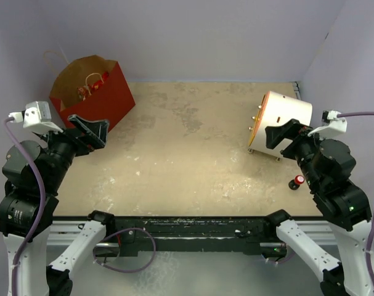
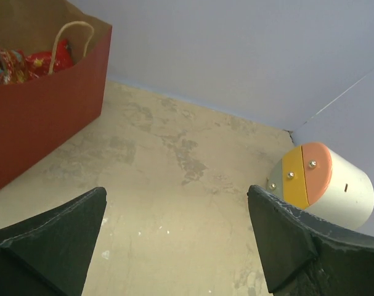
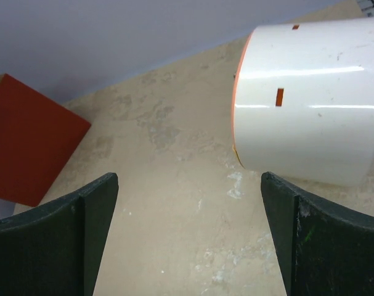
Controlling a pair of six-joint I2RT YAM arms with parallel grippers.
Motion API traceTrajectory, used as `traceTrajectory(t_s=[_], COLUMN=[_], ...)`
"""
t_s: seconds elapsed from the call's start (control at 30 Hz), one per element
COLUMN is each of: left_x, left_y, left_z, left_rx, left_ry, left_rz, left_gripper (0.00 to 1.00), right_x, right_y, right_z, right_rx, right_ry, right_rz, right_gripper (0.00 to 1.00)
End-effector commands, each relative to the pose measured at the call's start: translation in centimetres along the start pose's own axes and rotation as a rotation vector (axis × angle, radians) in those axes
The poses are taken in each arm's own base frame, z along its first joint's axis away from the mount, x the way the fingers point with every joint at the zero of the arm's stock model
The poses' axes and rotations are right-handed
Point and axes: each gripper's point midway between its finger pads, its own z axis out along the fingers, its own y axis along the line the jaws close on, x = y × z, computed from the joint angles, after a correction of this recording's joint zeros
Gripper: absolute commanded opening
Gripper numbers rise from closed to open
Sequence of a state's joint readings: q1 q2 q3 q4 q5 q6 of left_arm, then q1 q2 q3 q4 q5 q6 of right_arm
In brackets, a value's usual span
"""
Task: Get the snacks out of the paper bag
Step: Adjust the paper bag at the center of the board.
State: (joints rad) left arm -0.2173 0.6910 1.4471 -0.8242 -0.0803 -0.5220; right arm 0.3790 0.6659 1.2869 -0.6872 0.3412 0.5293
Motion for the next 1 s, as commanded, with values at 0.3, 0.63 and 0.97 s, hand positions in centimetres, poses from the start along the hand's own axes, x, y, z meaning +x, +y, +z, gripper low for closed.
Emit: traceTrajectory(t_s=[0.3, 0.63, 0.97], left_x=[6.0, 8.9, -1.6], left_y=[-1.0, -0.5, 6.6], left_z=[3.8, 8.7, 15.8], left_rx=[0.047, 0.026, -0.463], left_ry=[0.252, 0.397, 0.148], left_rz=[-0.103, -0.029, 0.391], left_gripper=[0.99, 0.99, 0.99], right_x=[5.4, 7.6, 7.6], right_y=[-0.4, 4.6, 8.6], right_z=[3.5, 7.9, 9.2], right_rx=[0.03, -0.222, -0.437], right_ry=[0.156, 0.295, 0.298], right_rz=[-0.029, -0.262, -0.364], right_gripper=[1.0, 1.0, 1.0])
